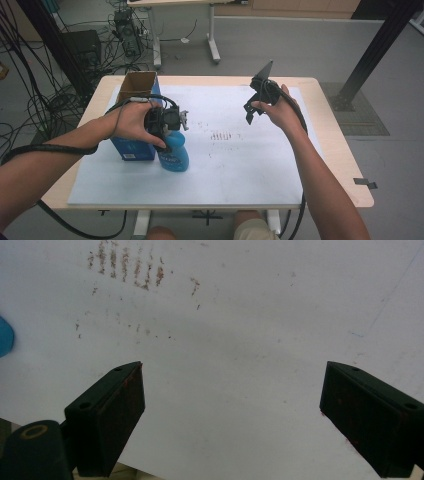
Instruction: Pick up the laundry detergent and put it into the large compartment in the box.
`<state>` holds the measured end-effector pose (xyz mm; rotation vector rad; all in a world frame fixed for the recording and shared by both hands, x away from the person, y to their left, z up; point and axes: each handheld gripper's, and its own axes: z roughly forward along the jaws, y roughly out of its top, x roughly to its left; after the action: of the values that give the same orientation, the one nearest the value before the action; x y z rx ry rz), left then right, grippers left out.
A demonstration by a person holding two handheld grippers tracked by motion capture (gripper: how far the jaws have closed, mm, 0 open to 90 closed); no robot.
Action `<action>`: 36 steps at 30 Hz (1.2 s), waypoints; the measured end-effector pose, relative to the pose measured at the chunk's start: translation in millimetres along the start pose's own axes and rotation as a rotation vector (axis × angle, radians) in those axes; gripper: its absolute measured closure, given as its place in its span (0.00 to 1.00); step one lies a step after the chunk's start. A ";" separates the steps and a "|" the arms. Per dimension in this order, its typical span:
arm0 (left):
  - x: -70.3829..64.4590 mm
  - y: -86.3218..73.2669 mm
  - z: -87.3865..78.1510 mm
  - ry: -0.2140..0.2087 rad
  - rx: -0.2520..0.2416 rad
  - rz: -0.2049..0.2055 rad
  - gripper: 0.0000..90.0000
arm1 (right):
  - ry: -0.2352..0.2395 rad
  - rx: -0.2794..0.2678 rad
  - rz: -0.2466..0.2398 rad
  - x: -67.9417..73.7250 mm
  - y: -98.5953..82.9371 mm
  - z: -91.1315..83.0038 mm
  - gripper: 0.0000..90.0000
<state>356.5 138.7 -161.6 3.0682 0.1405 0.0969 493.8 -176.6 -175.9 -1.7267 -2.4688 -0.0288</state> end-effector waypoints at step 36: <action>4.3 5.9 -0.5 -0.014 0.028 0.010 0.39 | 0.007 0.002 -0.005 2.4 1.9 2.9 0.12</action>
<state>361.2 133.2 -160.5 3.0971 0.1274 0.0744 494.5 -173.4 -178.6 -1.7162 -2.4674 -0.0327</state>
